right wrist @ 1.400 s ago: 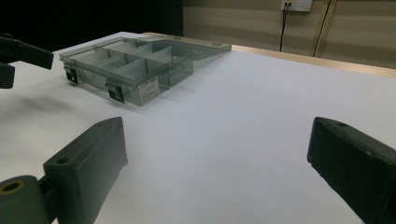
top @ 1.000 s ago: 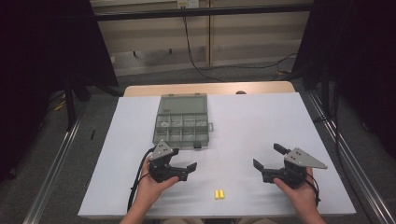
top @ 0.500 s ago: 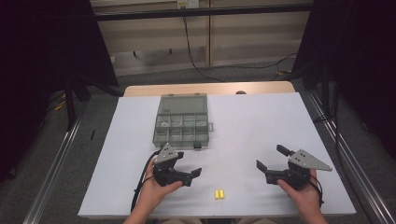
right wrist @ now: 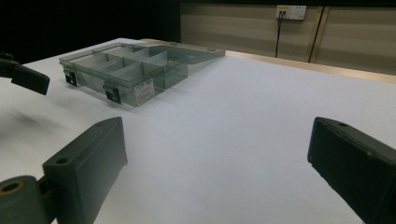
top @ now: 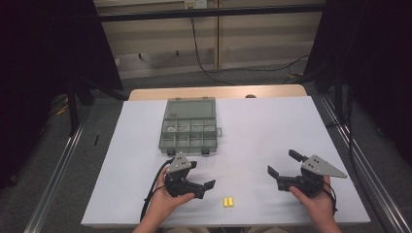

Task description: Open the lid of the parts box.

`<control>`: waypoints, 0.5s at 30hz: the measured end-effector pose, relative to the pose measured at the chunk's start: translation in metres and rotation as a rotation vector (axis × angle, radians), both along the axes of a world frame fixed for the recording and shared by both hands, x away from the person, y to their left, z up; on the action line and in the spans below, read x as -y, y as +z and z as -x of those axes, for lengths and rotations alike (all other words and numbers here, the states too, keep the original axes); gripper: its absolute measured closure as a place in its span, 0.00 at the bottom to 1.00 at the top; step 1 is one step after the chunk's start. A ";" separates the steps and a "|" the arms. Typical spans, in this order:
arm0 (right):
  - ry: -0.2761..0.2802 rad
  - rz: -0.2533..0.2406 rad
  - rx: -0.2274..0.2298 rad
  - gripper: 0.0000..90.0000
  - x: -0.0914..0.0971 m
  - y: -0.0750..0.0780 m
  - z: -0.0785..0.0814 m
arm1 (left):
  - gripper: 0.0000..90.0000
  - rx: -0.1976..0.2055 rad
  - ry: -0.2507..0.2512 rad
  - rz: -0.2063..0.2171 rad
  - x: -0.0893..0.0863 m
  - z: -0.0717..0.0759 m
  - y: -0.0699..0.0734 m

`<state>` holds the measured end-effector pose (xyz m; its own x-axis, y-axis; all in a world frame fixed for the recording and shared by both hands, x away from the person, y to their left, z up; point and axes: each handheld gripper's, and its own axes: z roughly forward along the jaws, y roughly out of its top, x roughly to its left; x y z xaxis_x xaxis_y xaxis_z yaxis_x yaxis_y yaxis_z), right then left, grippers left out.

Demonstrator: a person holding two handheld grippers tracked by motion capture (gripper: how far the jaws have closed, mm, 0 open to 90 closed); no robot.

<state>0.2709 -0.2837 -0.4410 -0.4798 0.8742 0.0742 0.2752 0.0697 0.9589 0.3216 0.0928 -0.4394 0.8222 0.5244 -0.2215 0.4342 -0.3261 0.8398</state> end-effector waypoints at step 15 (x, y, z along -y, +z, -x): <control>0.006 -0.003 -0.003 0.05 -0.004 -0.002 -0.003 | 0.05 -0.014 -0.075 -0.039 0.014 0.007 -0.006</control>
